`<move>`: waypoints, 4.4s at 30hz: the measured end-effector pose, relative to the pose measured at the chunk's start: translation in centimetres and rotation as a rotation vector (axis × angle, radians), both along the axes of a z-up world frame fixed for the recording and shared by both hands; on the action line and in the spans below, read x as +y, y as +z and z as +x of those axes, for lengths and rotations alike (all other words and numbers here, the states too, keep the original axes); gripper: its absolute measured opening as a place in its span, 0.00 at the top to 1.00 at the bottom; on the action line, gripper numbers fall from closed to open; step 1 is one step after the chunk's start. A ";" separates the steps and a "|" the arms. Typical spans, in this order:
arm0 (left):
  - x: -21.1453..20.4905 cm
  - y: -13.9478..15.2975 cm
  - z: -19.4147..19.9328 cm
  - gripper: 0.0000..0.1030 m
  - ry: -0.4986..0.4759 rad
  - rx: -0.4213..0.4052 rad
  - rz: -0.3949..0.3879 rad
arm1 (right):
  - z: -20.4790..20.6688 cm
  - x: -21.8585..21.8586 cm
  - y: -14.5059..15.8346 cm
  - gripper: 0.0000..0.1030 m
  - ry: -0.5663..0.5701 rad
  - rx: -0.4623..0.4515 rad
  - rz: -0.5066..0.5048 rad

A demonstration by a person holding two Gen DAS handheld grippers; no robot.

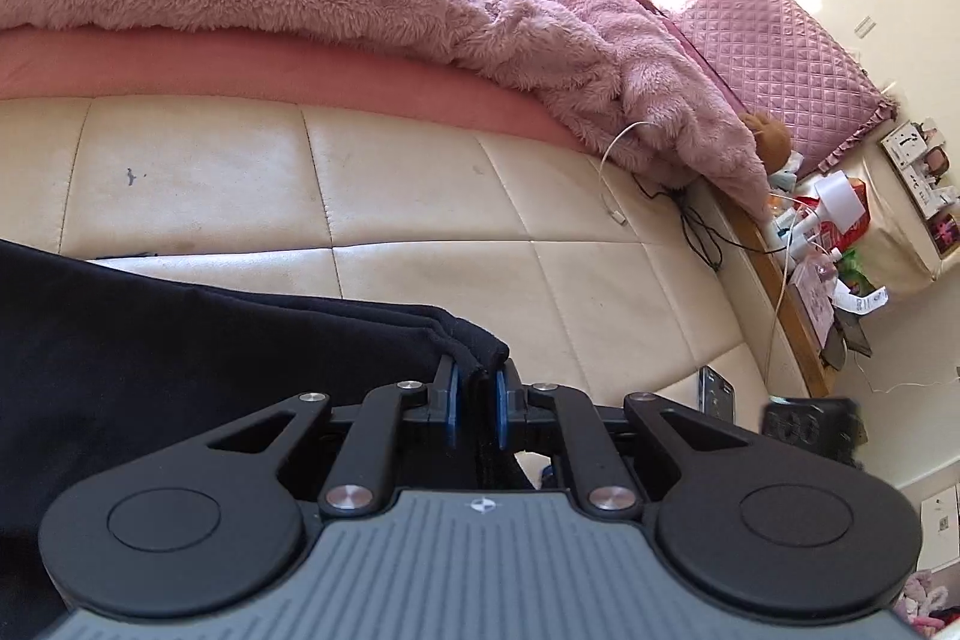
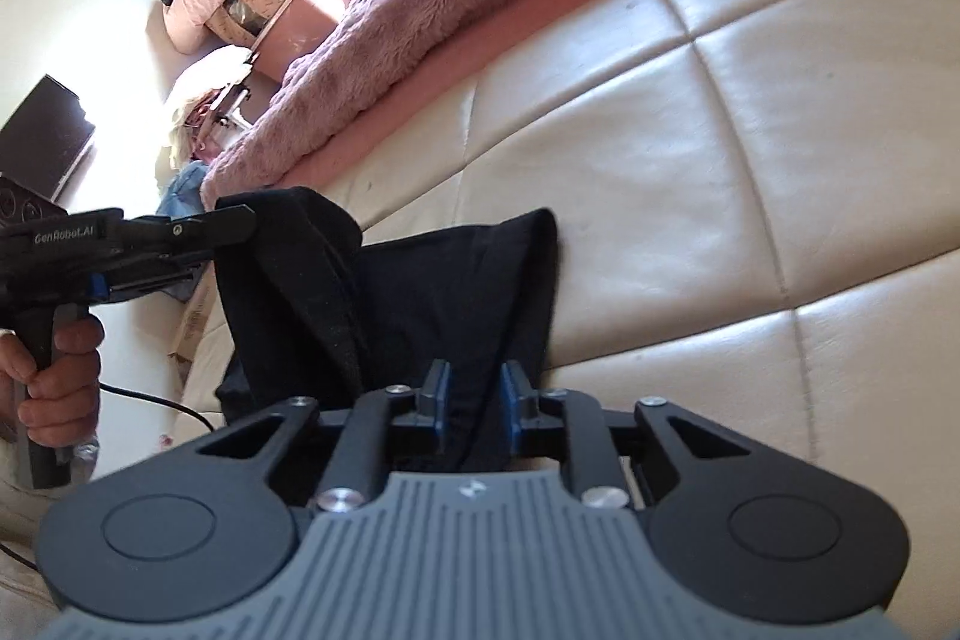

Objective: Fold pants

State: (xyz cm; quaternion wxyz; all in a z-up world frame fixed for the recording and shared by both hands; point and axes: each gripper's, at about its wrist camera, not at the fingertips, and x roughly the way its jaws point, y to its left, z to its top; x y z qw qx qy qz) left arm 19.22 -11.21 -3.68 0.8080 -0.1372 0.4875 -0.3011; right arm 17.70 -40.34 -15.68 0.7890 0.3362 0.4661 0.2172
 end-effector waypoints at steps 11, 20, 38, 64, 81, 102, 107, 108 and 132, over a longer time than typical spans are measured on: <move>-0.3 -0.4 -0.3 0.89 -0.017 -0.004 -0.041 | 1.4 1.5 -4.3 0.84 0.021 0.272 0.171; -0.2 -0.7 -0.1 0.89 -0.020 -0.014 -0.039 | 1.3 1.8 -3.2 1.00 -0.017 0.231 0.153; 0.0 -0.9 -0.5 0.89 -0.037 -0.023 -0.044 | 3.5 1.4 -3.0 0.76 -0.020 0.163 0.121; -9.1 -7.4 4.1 0.78 -0.209 0.110 0.025 | 1.0 1.4 1.2 1.00 -0.019 0.114 -0.235; -6.1 -7.7 3.2 0.66 -0.193 0.058 0.055 | 2.5 -3.8 1.3 0.29 -0.223 0.167 0.060; -7.1 -7.6 2.1 0.72 -0.244 0.039 0.186 | 4.2 -4.0 -2.6 0.54 -0.123 0.249 0.134; -5.5 -8.4 0.1 0.72 -0.246 0.045 0.227 | 4.1 -4.2 -3.6 0.55 -0.144 0.274 0.218; -5.2 -8.9 -0.1 0.72 -0.240 0.061 0.226 | 4.3 -3.7 -3.6 0.54 -0.133 0.271 0.236; -1.1 -9.5 -1.4 0.78 -0.211 0.073 0.205 | 4.5 -2.8 -3.1 0.89 -0.189 0.255 0.199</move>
